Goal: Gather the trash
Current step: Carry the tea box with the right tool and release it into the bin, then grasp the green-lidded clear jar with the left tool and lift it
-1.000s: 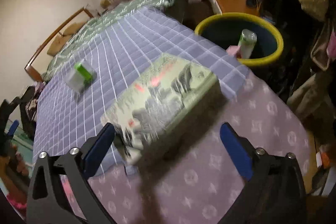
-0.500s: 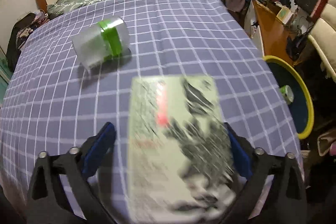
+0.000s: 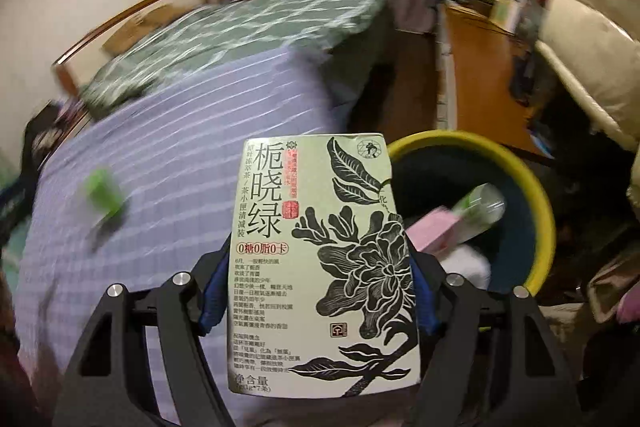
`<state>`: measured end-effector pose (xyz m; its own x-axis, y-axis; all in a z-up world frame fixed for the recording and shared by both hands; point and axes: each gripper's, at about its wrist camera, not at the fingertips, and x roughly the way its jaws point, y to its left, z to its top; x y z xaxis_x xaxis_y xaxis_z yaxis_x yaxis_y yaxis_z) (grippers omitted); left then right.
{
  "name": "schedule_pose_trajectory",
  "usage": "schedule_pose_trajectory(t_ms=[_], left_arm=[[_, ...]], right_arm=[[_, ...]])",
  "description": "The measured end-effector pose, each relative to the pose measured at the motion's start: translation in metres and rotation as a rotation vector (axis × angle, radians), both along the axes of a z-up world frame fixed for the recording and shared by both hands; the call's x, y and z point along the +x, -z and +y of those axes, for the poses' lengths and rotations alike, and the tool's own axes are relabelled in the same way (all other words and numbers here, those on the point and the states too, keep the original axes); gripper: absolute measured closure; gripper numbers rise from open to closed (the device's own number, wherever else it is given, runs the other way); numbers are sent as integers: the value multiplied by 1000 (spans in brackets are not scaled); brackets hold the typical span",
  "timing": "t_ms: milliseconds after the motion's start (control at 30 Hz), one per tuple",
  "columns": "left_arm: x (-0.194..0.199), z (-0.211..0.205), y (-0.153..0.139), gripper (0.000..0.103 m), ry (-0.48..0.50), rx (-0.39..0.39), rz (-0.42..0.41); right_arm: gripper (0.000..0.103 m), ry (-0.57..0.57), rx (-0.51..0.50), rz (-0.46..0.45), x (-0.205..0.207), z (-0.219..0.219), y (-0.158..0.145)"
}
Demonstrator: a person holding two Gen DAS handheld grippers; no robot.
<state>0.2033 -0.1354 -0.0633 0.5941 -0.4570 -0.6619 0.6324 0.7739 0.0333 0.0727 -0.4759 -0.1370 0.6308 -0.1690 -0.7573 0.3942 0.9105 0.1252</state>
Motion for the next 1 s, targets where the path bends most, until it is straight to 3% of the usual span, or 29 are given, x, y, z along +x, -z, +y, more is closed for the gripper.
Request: schedule_pose_trajectory(t_ms=[200,400,467,633,833,1000], left_arm=[[24,-37,21,11,122,27,64],[44,-53,48,11,178,97,94],[48,-58,56,17,193,121,103],[53,-63,72,48,212,146,145],[29,-81,55,50,229,119,134],[-9,-152,18,50,329,69,100]], right_arm=[[34,114,1,67,25,-89,33],[27,169,-57,50,26,-110,35],[27,173,-75,26,18,-109,27],[27,163,-65,-19,-6,-104,14],[27,164,-51,-100,-51,-96,-5],[27,183,-54,-155,-93,-98,-21]])
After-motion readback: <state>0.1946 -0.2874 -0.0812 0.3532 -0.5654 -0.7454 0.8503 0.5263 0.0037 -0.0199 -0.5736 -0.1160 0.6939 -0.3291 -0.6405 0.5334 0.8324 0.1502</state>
